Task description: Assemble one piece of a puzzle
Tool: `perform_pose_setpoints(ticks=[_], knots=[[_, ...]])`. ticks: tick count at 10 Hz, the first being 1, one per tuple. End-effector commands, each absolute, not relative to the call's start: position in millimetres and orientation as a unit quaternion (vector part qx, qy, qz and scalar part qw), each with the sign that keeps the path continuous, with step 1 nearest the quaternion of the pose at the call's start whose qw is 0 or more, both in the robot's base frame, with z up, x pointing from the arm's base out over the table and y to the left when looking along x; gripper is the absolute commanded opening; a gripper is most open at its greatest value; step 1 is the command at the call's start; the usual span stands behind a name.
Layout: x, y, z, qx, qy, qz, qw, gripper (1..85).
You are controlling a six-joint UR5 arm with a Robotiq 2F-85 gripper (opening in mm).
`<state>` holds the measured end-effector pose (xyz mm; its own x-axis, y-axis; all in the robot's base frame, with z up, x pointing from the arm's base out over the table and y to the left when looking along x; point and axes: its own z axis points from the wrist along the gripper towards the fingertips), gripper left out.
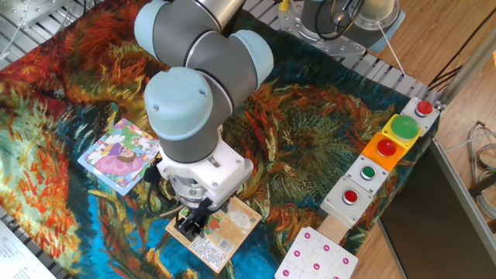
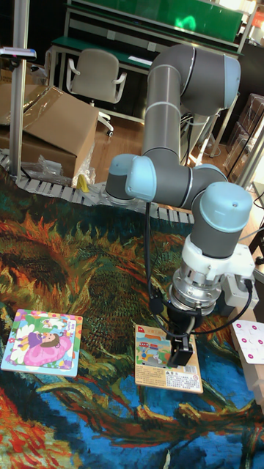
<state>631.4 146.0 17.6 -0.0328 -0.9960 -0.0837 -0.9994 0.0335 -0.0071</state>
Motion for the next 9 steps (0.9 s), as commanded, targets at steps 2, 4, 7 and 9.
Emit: perform_pose_setpoints(ticks=[2, 4, 7, 9], knots=[[625.3, 143.7, 16.1, -0.694, 0.719, 0.034, 0.025, 62.0], [629.0, 142.5, 12.9, -0.697, 0.716, 0.034, 0.026, 59.7], [638.8, 137.8, 2.6, -0.700, 0.713, 0.027, 0.026, 58.7], [635.3, 136.6, 3.6, -0.698, 0.715, 0.030, 0.024, 58.7]])
